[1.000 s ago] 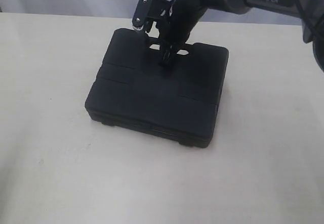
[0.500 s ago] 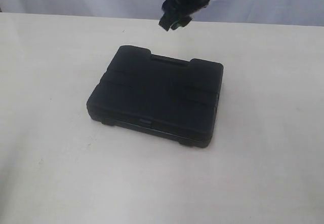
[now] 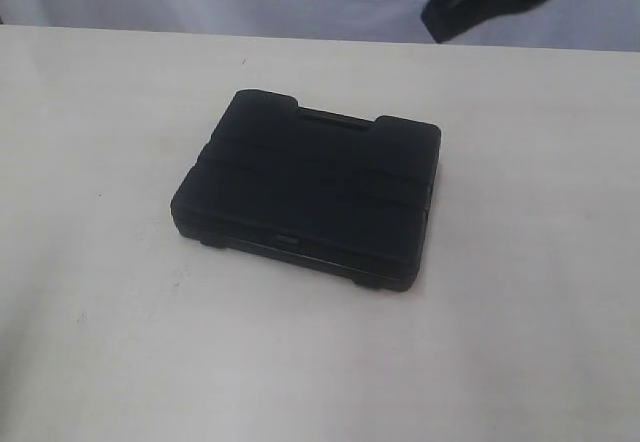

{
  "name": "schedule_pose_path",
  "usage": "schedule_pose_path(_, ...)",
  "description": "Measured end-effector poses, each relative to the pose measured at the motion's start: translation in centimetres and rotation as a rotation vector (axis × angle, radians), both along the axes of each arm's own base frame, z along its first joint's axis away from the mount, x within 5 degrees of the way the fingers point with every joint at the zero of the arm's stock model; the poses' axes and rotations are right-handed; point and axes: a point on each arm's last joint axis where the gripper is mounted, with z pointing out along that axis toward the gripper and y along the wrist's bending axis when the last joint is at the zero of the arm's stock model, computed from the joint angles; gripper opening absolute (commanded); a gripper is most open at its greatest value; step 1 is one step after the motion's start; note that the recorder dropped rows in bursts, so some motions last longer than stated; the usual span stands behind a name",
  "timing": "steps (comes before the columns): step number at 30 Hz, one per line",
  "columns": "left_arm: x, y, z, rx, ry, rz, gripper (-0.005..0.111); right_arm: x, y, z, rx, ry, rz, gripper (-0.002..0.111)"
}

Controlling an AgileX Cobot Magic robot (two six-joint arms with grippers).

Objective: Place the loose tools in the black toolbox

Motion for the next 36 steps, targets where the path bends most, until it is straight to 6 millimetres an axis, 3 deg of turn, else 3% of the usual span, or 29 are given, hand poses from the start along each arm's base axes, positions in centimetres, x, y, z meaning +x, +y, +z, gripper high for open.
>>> schedule_pose_path(5, 0.0, 0.0, 0.0, 0.0, 0.0, 0.0, 0.0, -2.8, -0.8, -2.5, 0.081, -0.008, -0.024, -0.001)
schedule_pose_path(9, 0.0, 0.0, 0.0, 0.0, 0.0, 0.0, 0.0, -2.9, 0.3, -5.9, 0.315, 0.009, -0.116, -0.001)
schedule_pose_path(13, 0.0, 0.0, 0.0, 0.0, 0.0, 0.0, 0.0, -3.1, 1.2, -9.0, 0.594, 0.153, -0.295, -0.001)
schedule_pose_path(16, 0.0, 0.0, 0.0, 0.0, 0.0, 0.0, 0.0, -3.5, 1.2, -10.8, 0.681, 0.242, -0.391, -0.001)
schedule_pose_path(20, 0.0, 0.0, 0.0, 0.0, 0.0, 0.0, 0.0, -3.8, 1.2, -12.1, 0.697, 0.231, -0.445, -0.001)
schedule_pose_path(24, 0.0, 0.0, 0.0, 0.0, 0.0, 0.0, 0.0, -4.5, 0.8, -11.5, 0.672, 0.02, -0.428, -0.001)
schedule_pose_path(30, 0.0, 0.0, 0.0, 0.0, 0.0, 0.0, 0.0, -7.1, -2.2, -11.6, 0.645, -0.337, -0.437, -0.001)
schedule_pose_path(36, 0.0, 0.0, 0.0, 0.0, 0.0, 0.0, 0.0, -10.5, -8.2, -13.8, 0.623, -0.47, -0.649, -0.001)
